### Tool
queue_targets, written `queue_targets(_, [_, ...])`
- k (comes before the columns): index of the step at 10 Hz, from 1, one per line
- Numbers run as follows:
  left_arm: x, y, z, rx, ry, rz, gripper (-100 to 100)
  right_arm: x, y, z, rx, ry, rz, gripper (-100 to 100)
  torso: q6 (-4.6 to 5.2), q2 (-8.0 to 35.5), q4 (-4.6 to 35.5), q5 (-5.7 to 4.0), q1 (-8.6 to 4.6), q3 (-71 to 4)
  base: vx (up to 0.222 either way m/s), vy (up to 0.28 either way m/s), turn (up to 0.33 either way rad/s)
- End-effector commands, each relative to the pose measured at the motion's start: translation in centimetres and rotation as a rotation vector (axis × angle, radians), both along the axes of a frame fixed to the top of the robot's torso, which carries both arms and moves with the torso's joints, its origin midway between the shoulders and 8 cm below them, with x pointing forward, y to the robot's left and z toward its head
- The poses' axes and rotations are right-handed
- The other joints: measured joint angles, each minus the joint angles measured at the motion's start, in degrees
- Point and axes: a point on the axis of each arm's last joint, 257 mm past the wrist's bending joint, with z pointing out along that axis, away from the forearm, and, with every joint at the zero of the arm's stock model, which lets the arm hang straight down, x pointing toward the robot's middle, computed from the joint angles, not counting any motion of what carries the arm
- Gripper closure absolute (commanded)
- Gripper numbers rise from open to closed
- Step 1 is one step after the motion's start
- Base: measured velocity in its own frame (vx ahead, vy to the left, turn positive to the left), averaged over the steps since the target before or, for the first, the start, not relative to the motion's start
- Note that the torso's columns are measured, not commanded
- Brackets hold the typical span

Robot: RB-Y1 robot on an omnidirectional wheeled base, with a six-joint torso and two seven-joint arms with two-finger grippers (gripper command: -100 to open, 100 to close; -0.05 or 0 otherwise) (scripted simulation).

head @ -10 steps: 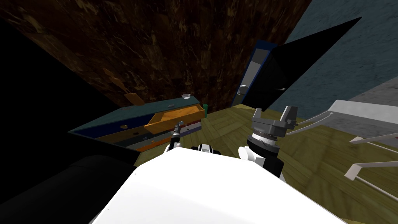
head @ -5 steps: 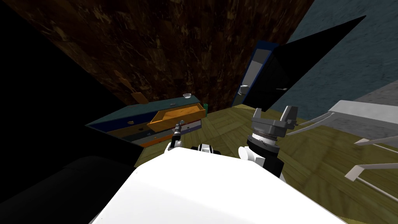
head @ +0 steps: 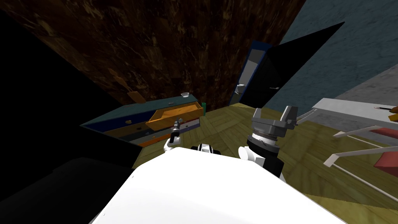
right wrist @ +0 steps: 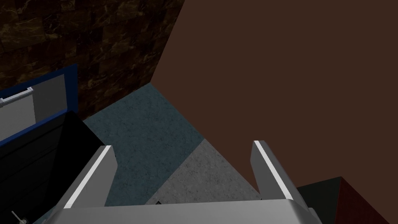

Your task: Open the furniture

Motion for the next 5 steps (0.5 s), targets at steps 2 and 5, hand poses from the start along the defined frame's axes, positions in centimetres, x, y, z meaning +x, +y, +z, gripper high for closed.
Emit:
queue_targets(2, [0.9, 5.7, 1.6, 0.003, 0.002, 0.068, -100, 0.0, 0.0, 0.0, 0.0, 0.0, 0.0, 0, -0.01, 0.05, 0.01, -0.02, -0.06, 0.02, -0.112, -0.073, -0.2])
queue_targets(5, [1.5, 10.3, 3.7, -0.003, -0.005, 0.129, -100, 0.0, 0.0, 0.0, 0.0, 0.0, 0.0, 0, -0.01, -0.01, 0.01, 0.0, 0.07, -0.01, -0.118, -0.069, -0.184])
